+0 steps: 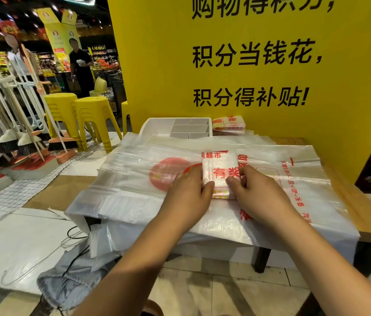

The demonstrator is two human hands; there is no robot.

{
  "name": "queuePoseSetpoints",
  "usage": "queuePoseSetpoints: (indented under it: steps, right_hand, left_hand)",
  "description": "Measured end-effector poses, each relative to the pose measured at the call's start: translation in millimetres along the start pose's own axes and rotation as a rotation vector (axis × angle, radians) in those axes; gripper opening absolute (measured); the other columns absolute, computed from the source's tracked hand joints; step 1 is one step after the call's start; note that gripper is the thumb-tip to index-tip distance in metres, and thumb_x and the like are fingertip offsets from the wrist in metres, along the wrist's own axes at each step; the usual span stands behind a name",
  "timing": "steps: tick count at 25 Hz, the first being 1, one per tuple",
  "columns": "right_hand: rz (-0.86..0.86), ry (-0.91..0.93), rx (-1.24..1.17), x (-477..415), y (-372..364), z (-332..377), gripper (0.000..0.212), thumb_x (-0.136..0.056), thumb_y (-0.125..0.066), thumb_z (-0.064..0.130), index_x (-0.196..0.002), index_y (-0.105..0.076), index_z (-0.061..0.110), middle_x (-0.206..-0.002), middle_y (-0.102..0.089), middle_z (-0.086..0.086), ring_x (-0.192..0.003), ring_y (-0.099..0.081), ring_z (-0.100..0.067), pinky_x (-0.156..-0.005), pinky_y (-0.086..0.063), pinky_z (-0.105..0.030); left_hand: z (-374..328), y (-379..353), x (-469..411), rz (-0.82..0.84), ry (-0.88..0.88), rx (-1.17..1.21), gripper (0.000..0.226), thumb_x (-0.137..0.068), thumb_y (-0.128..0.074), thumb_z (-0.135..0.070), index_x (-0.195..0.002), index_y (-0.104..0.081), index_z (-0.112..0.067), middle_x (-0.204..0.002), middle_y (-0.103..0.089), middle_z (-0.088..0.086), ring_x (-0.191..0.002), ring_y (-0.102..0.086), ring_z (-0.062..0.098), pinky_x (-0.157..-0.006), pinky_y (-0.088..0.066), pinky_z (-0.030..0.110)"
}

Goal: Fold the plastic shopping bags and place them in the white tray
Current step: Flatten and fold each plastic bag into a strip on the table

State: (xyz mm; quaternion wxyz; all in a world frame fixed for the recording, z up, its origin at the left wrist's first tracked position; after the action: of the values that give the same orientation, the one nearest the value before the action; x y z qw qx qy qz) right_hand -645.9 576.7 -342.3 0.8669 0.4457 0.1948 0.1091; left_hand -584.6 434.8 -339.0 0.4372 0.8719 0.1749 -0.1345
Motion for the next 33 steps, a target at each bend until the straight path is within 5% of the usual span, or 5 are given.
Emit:
queuePoseSetpoints:
  steps: [6, 9, 15, 19, 33]
  right_hand:
    - [-0.09, -0.02, 0.19, 1, 1, 12, 0.043, -0.103, -0.037, 0.034, -0.142, -0.036, 0.016, -0.11, -0.069, -0.013, -0.101, -0.063, -0.037, -0.072, -0.046, -0.04]
    - [-0.074, -0.021, 0.284, -2, -6, 16, 0.027, -0.101, -0.035, 0.028, -0.119, -0.052, 0.015, -0.105, -0.068, -0.011, -0.095, -0.063, -0.034, -0.065, -0.036, -0.035]
    - [0.056, -0.016, 0.541, -13, -11, 15, 0.046, -0.101, -0.036, 0.036, -0.136, -0.051, 0.01, -0.145, -0.041, -0.014, -0.13, -0.043, -0.031, -0.097, -0.039, -0.039]
    - [0.225, 0.27, 0.505, -24, -26, 18, 0.063, -0.103, -0.031, 0.037, -0.159, -0.008, 0.021, -0.167, 0.002, -0.001, -0.153, -0.003, -0.018, -0.122, -0.009, -0.035]
    - [0.642, 0.345, 0.231, -34, -32, -27, 0.073, -0.09, -0.038, 0.069, -0.153, -0.005, 0.052, -0.161, 0.005, 0.027, -0.143, 0.011, 0.008, -0.119, 0.009, -0.025]
  left_hand:
    - [1, -7, -8, 0.018, -0.012, -0.223, 0.042, -0.102, -0.047, -0.031, -0.142, -0.048, -0.017, -0.134, -0.06, 0.007, -0.121, -0.052, 0.031, -0.1, -0.044, 0.043]
    - [-1, -9, -8, 0.042, 0.002, -0.343, 0.04, -0.103, -0.043, -0.032, -0.14, -0.053, -0.021, -0.134, -0.06, 0.007, -0.121, -0.048, 0.031, -0.101, -0.04, 0.04]
    - [3, -18, -15, 0.237, -0.05, -0.537, 0.042, -0.104, -0.036, -0.039, -0.14, -0.048, -0.02, -0.144, -0.041, 0.01, -0.134, -0.029, 0.028, -0.109, -0.028, 0.042]
    - [8, -25, -24, 0.43, -0.136, -0.448, 0.054, -0.104, -0.033, -0.045, -0.152, -0.029, -0.019, -0.164, -0.018, -0.001, -0.151, -0.004, 0.012, -0.121, -0.008, 0.037]
    - [51, -26, -35, 0.675, -0.035, -0.422, 0.077, -0.083, -0.039, -0.084, -0.149, -0.009, -0.059, -0.166, -0.008, -0.013, -0.154, -0.004, 0.022, -0.123, -0.012, 0.052]
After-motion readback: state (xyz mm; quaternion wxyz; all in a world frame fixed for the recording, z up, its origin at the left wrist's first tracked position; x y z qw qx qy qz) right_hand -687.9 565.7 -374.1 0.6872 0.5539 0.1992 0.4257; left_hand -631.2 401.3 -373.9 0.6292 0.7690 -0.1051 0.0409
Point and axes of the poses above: each hand's wrist, its own x-axis away from the middle knuckle, its own y-axis out of the back of the hand, z = x × y, the point moved 9 cm from there along -x, towards the middle knuckle
